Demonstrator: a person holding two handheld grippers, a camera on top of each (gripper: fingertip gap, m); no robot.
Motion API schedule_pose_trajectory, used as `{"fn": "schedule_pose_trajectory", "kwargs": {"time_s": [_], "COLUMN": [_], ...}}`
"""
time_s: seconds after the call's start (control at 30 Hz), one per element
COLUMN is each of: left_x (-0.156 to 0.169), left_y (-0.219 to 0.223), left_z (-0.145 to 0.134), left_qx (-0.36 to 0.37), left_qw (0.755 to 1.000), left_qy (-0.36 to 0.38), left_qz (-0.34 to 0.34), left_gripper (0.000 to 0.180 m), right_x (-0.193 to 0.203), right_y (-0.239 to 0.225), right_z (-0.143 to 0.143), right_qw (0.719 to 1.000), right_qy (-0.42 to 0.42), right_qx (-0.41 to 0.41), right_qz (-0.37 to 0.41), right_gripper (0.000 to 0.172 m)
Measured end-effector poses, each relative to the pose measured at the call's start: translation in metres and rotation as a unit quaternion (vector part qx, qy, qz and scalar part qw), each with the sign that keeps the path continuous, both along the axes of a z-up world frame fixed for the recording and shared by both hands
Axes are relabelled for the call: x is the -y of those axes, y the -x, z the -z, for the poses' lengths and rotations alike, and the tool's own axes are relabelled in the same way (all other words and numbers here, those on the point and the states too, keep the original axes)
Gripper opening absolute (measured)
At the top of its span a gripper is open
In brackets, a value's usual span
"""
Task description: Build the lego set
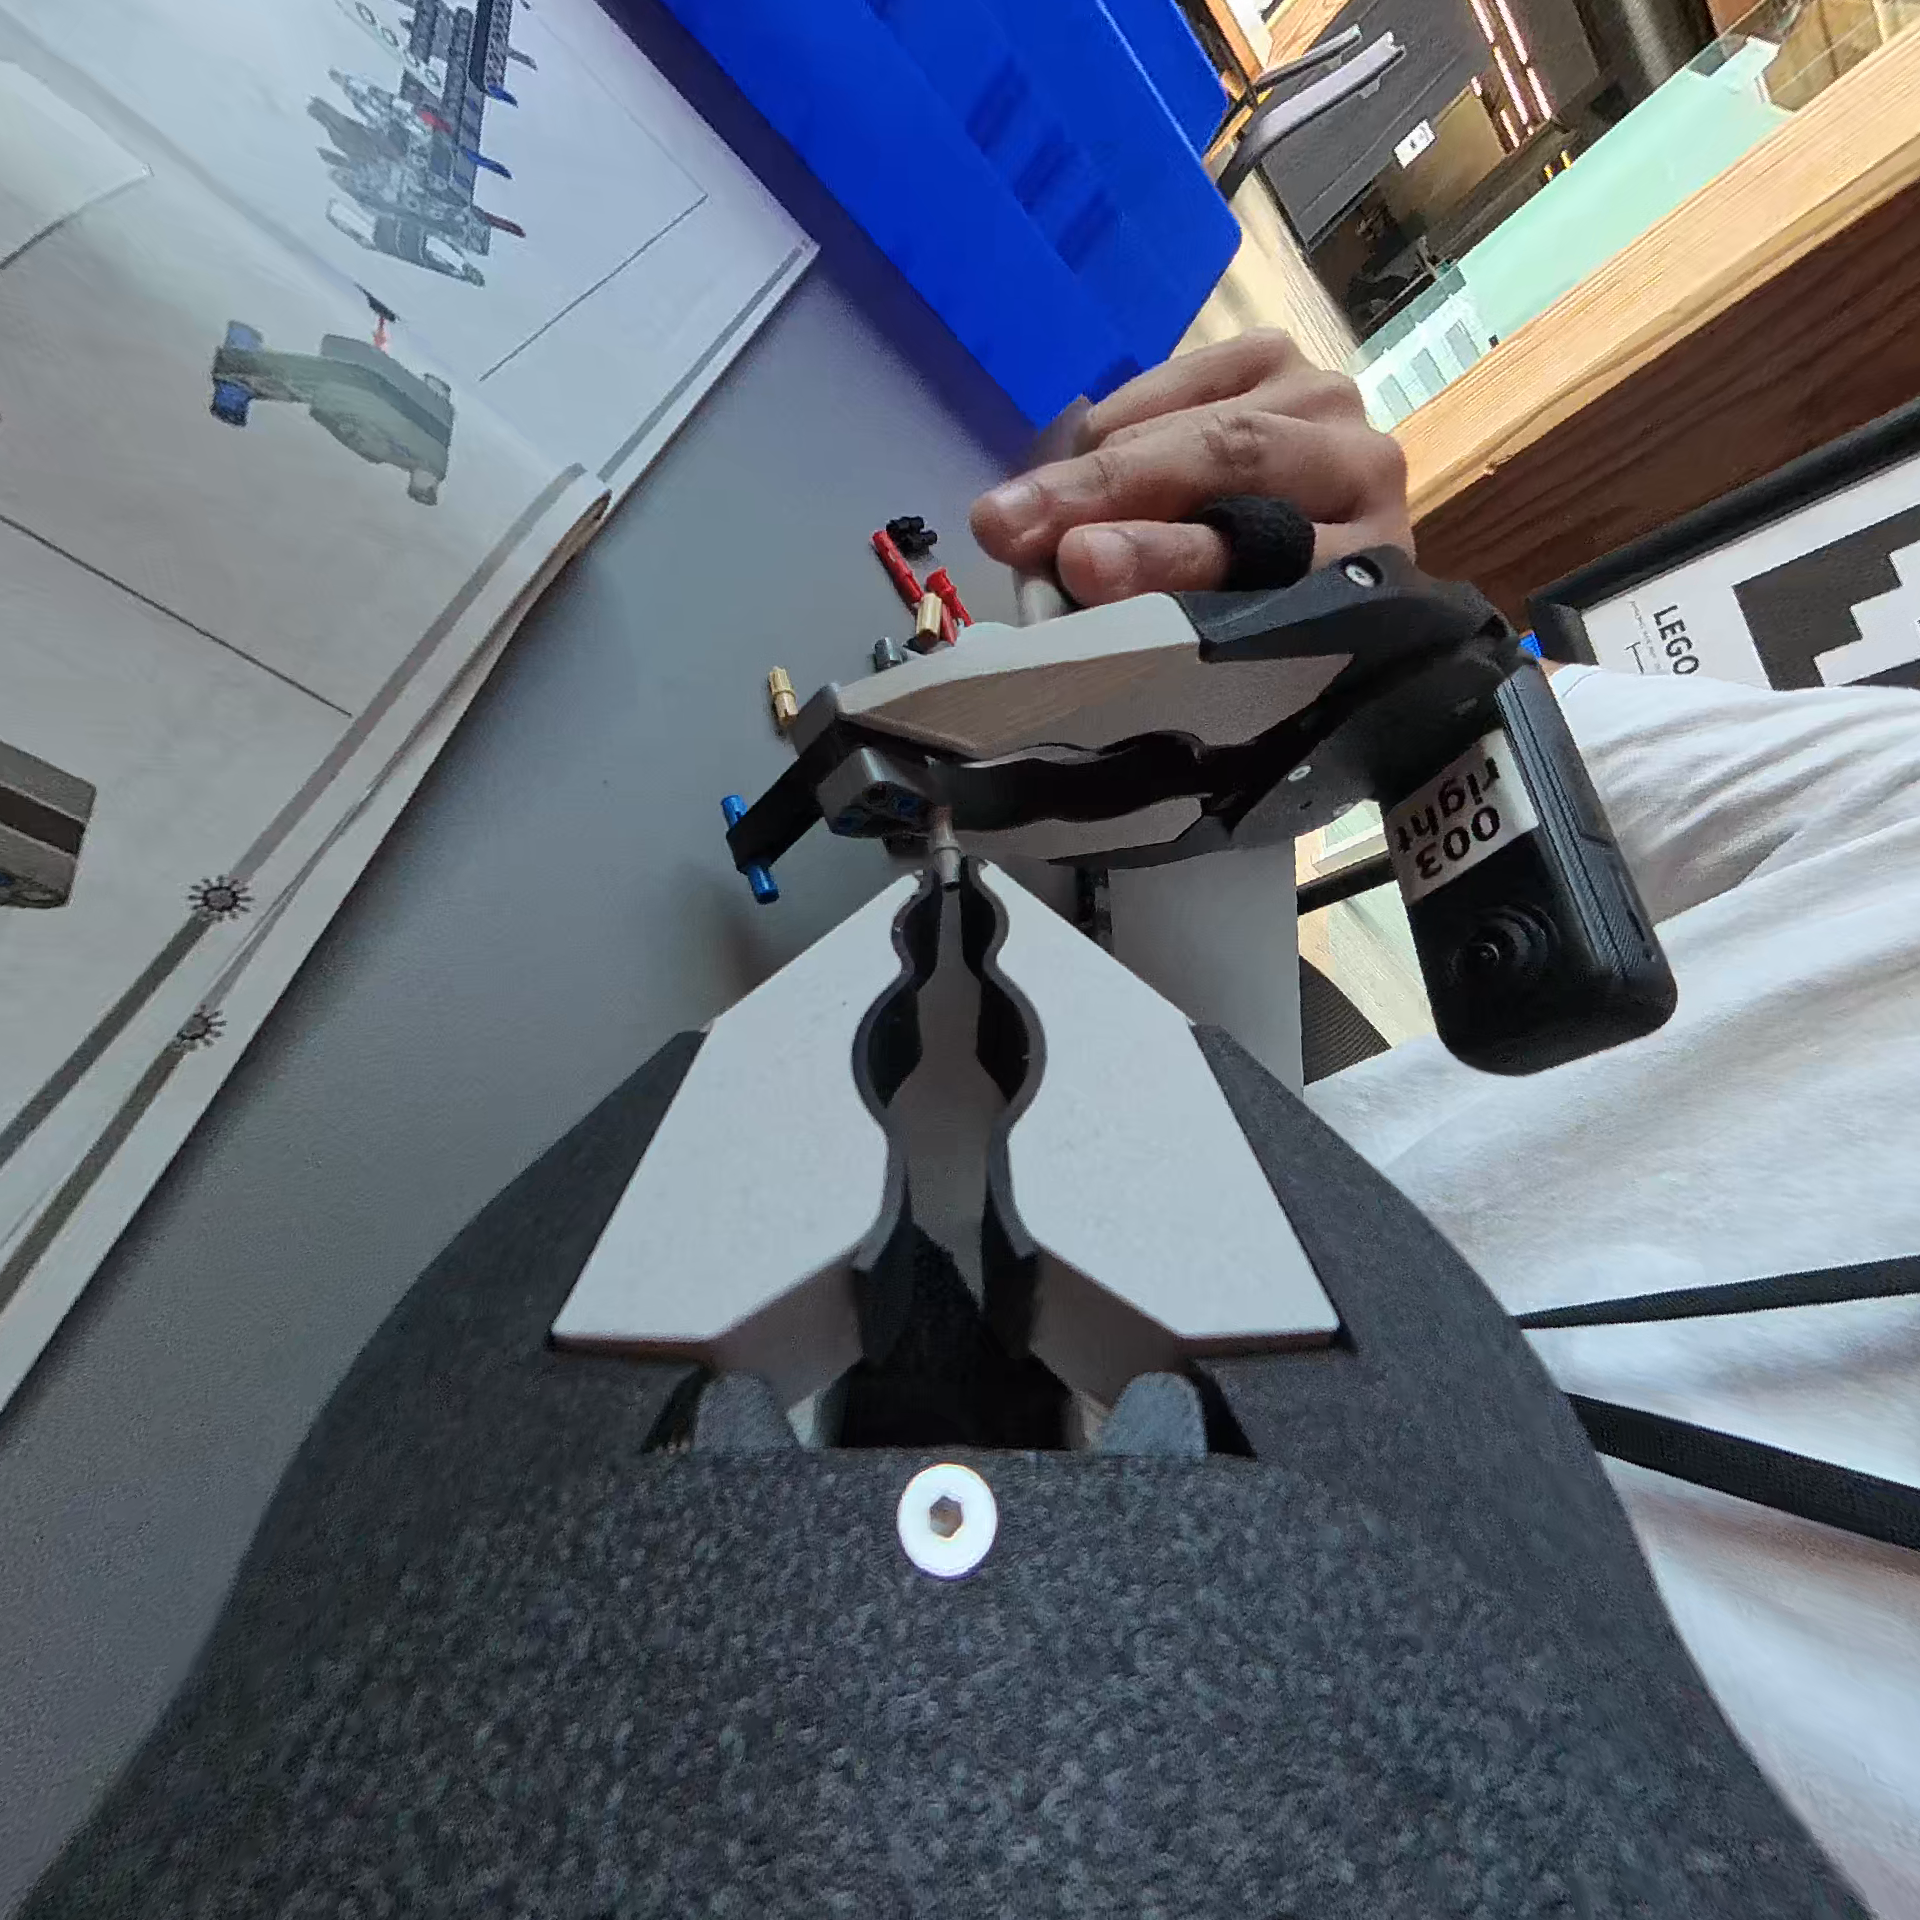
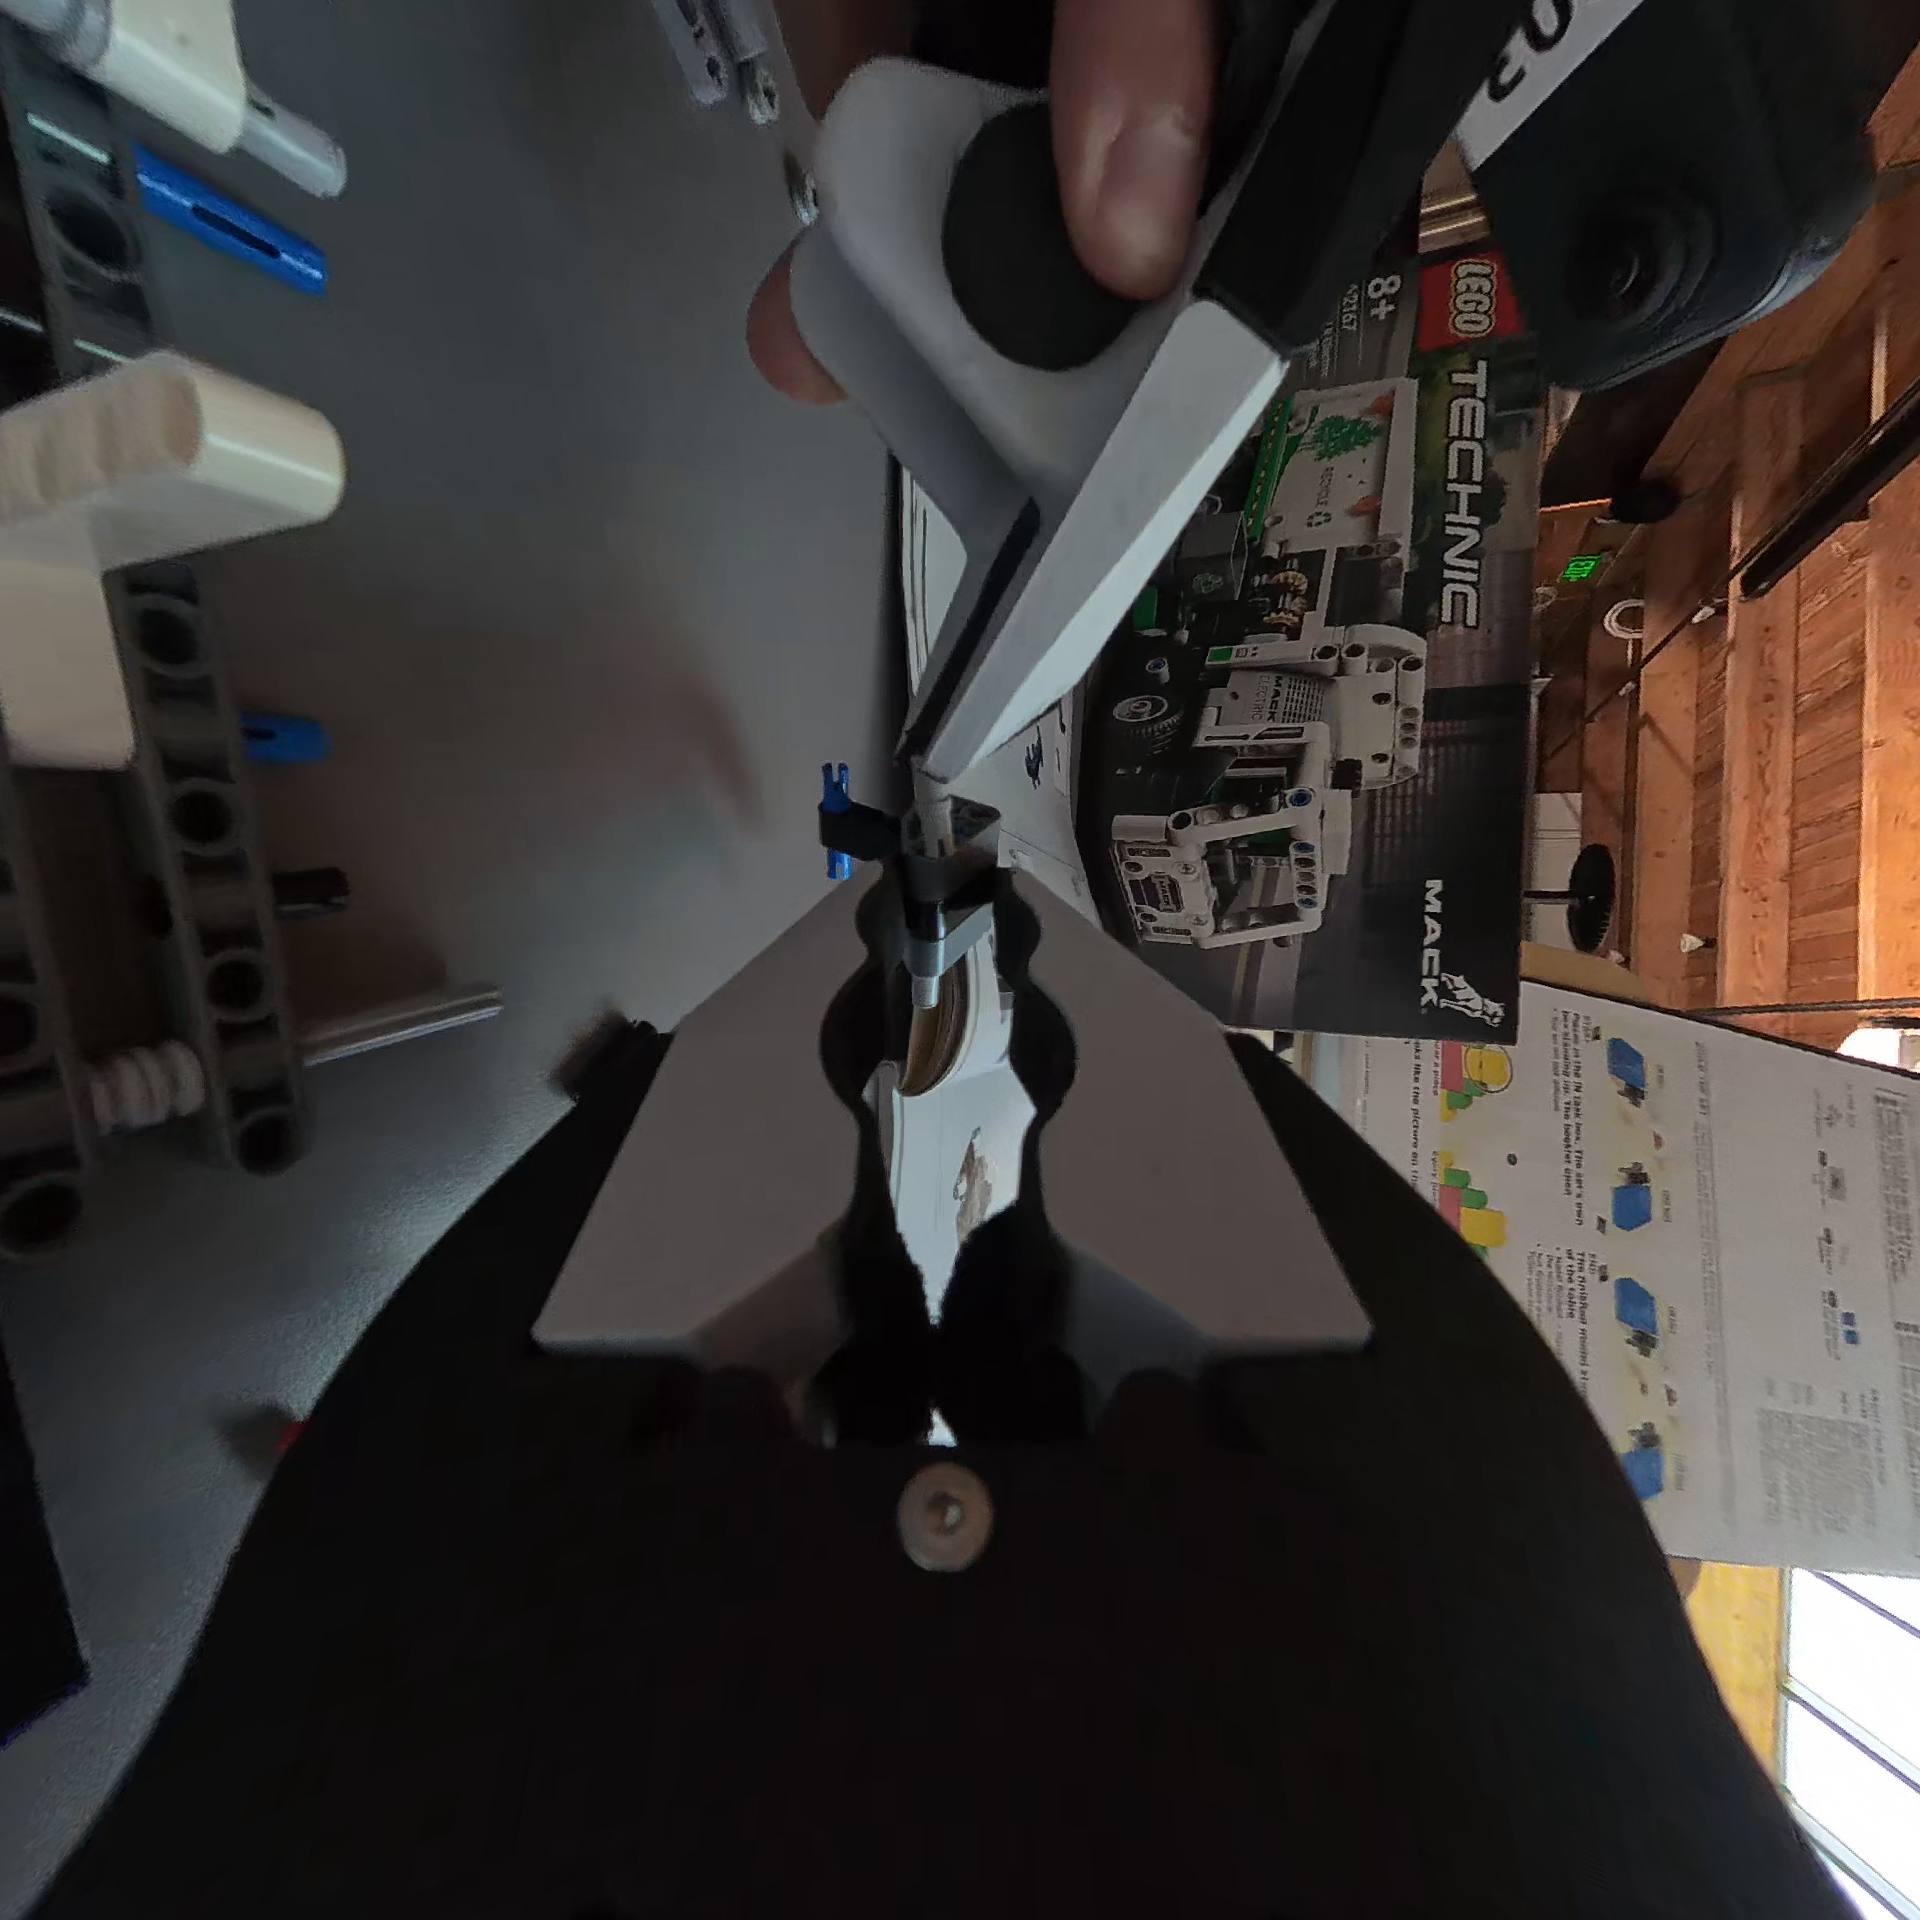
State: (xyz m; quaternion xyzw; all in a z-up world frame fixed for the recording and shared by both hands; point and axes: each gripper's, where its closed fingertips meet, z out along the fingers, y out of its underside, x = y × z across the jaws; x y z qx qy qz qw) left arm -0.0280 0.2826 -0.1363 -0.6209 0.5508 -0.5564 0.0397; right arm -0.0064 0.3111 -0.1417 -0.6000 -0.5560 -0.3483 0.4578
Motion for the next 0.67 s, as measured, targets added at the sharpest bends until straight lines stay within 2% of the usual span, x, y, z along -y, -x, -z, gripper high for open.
{"fn": "schedule_pose_trajectory", "kwargs": {"time_s": [0.27,0.5,0.67], "left_x": [-0.003,-0.003,-0.003], "left_y": [-0.003,-0.005,-0.006], "left_z": [0.001,-0.005,-0.005], "left_qx": [-0.014,-0.007,-0.006], "left_qw": [0.996,0.989,0.989], "left_qy": [0.080,0.141,0.141], "left_qz": [-0.028,-0.041,-0.041], "left_gripper": [0.002,0.001,0.001], "right_x": [-0.003,-0.005,-0.006], "right_y": [-0.003,-0.004,-0.004], "right_z": [-0.003,-0.012,-0.012], "right_qw": [0.997,0.993,0.994], "right_qy": [-0.038,-0.073,-0.071], "right_qx": [0.064,0.088,0.083], "right_qz": [0.010,0.022,0.031], "right_gripper": [0.015,0.014,0.014]}}
